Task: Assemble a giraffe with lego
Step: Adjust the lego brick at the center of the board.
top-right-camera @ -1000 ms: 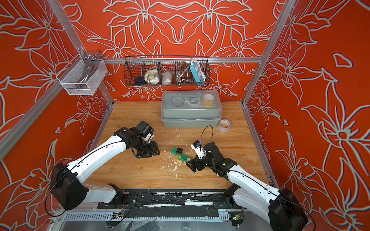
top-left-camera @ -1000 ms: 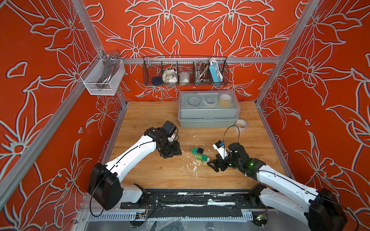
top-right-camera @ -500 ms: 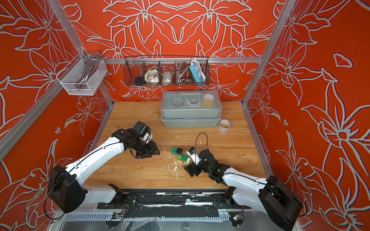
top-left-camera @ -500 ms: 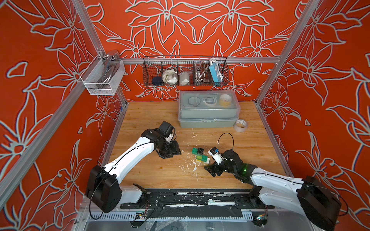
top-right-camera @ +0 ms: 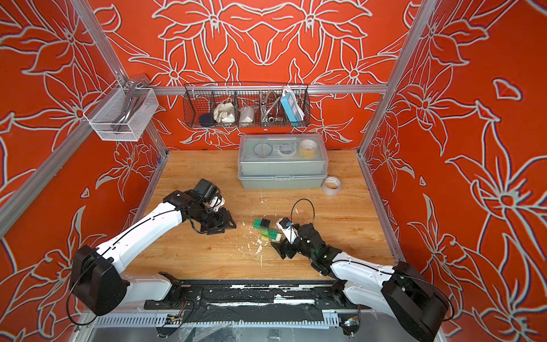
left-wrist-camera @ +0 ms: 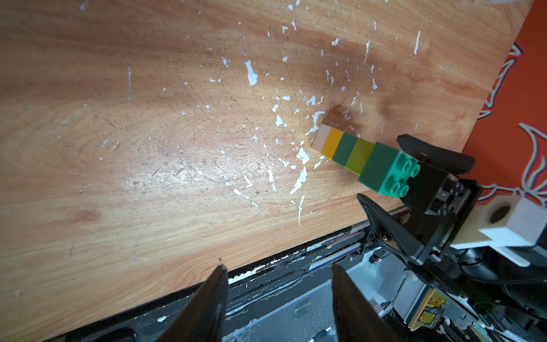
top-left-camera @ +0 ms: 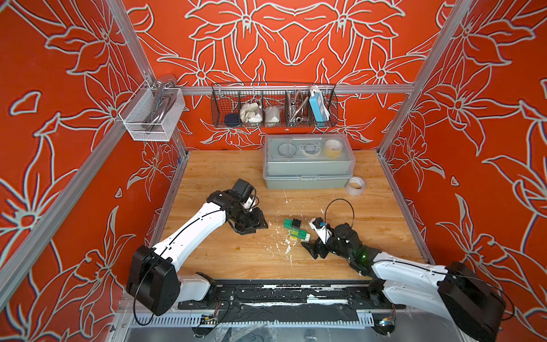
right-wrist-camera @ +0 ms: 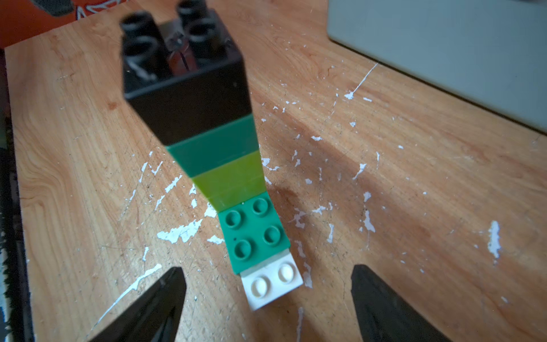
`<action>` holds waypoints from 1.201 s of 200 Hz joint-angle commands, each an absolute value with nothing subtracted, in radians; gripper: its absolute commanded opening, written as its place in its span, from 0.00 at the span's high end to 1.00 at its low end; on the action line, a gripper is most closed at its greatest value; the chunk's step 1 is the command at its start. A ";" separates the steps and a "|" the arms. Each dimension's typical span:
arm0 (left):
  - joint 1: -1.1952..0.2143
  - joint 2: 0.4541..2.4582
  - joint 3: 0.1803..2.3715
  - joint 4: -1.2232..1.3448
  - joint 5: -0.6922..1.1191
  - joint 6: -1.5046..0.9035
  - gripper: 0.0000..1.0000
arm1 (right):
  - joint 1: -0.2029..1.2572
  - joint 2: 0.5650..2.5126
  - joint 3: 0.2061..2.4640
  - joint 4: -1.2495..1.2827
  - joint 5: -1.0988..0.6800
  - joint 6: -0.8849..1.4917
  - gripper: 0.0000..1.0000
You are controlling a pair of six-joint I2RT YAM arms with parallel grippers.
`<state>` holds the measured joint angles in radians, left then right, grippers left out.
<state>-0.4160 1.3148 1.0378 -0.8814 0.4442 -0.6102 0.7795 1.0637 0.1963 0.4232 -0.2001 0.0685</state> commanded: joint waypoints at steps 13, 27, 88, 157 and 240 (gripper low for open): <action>-0.405 1.277 1.009 -0.858 0.479 -0.629 0.45 | 0.776 1.129 0.223 0.484 -0.219 0.010 0.08; -0.402 1.264 1.006 -0.861 0.476 -0.629 0.45 | 0.768 1.154 0.229 0.507 -0.239 0.001 0.08; -0.393 1.242 0.959 -0.850 0.482 -0.641 0.45 | 0.739 1.233 0.283 0.566 -0.311 -0.020 0.10; -0.381 1.264 0.973 -0.841 0.483 -0.643 0.45 | 0.724 1.235 0.282 0.549 -0.348 -0.040 0.19; -0.365 1.254 0.980 -0.854 0.474 -0.643 0.45 | 0.719 1.252 0.281 0.553 -0.376 -0.038 0.30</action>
